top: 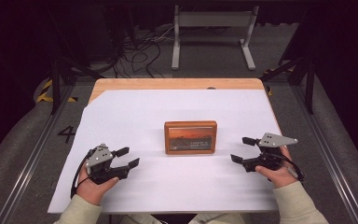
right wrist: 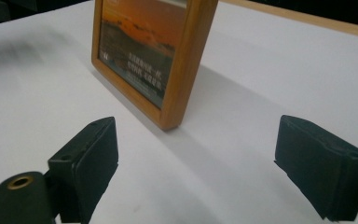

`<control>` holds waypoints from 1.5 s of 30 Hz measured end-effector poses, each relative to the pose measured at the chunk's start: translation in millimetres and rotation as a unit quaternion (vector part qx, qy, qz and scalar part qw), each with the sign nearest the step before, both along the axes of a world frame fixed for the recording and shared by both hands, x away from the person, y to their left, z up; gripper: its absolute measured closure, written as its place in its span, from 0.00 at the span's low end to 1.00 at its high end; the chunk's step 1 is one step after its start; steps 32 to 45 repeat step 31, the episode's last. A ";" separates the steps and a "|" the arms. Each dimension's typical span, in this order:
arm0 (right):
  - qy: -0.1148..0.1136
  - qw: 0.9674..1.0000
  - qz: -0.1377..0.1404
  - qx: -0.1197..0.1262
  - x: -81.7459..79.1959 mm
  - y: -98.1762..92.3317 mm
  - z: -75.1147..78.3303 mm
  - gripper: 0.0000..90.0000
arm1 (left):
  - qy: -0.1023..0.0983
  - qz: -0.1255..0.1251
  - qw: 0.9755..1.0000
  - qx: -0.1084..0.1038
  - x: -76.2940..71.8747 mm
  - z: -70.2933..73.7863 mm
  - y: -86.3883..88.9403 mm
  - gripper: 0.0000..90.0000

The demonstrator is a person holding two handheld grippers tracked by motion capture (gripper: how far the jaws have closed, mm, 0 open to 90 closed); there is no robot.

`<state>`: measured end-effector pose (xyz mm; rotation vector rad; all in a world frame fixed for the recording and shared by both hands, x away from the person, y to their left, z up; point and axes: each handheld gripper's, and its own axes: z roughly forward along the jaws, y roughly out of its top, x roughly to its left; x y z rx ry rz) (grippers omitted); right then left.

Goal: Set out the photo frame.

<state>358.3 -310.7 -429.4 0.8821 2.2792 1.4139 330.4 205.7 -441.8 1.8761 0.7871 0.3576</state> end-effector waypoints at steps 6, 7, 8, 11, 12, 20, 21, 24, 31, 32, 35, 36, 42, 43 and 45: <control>0.020 1.000 -0.001 -0.002 -5.0 -3.1 -13.4 0.14 | 0.003 0.001 1.000 0.000 0.2 -1.8 1.2 0.43; 0.023 1.000 -0.005 -0.001 -6.4 -3.3 -15.2 0.14 | 0.000 0.001 1.000 0.001 0.9 -2.5 1.3 0.43; 0.026 1.000 -0.008 -0.001 -8.3 -3.1 -17.3 0.14 | 0.002 0.000 1.000 0.003 1.2 -2.9 1.6 0.43; 0.038 0.999 -0.024 -0.012 -9.7 -1.2 -21.7 0.14 | 0.006 0.001 1.000 0.001 2.1 -4.1 1.7 0.43; 0.043 0.998 -0.030 -0.017 -9.5 -0.7 -23.3 0.13 | 0.008 0.001 1.000 0.001 2.3 -4.6 1.5 0.43; 0.050 0.998 -0.037 -0.016 -8.1 -0.4 -25.3 0.15 | 0.023 0.000 1.000 0.000 4.3 -8.9 2.0 0.42; 0.052 0.998 -0.036 -0.019 -7.9 0.1 -25.3 0.14 | 0.026 0.001 1.000 -0.001 3.9 -9.0 2.1 0.42; 0.052 0.998 -0.034 -0.023 -7.7 1.1 -25.4 0.14 | 0.025 0.001 1.000 -0.002 4.3 -8.9 1.9 0.42; 0.049 0.998 -0.035 -0.022 -8.3 0.7 -25.1 0.14 | 0.020 0.000 1.000 0.001 6.3 -9.7 1.2 0.41; 0.049 0.998 -0.035 -0.022 -8.3 0.7 -25.1 0.14 | 0.020 0.000 1.000 0.001 6.3 -9.7 1.2 0.41; 0.049 0.998 -0.035 -0.022 -8.3 0.7 -25.1 0.14 | 0.020 0.000 1.000 0.001 6.3 -9.7 1.2 0.41; 0.049 0.998 -0.035 -0.022 -8.3 0.7 -25.1 0.14 | 0.020 0.000 1.000 0.001 6.3 -9.7 1.2 0.41; 0.049 0.998 -0.035 -0.022 -8.3 0.7 -25.1 0.14 | 0.020 0.000 1.000 0.001 6.3 -9.7 1.2 0.41; 0.049 0.998 -0.035 -0.022 -8.3 0.7 -25.1 0.14 | 0.020 0.000 1.000 0.001 6.3 -9.7 1.2 0.41; 0.049 0.998 -0.035 -0.022 -8.3 0.7 -25.1 0.14 | 0.020 0.000 1.000 0.001 6.3 -9.7 1.2 0.41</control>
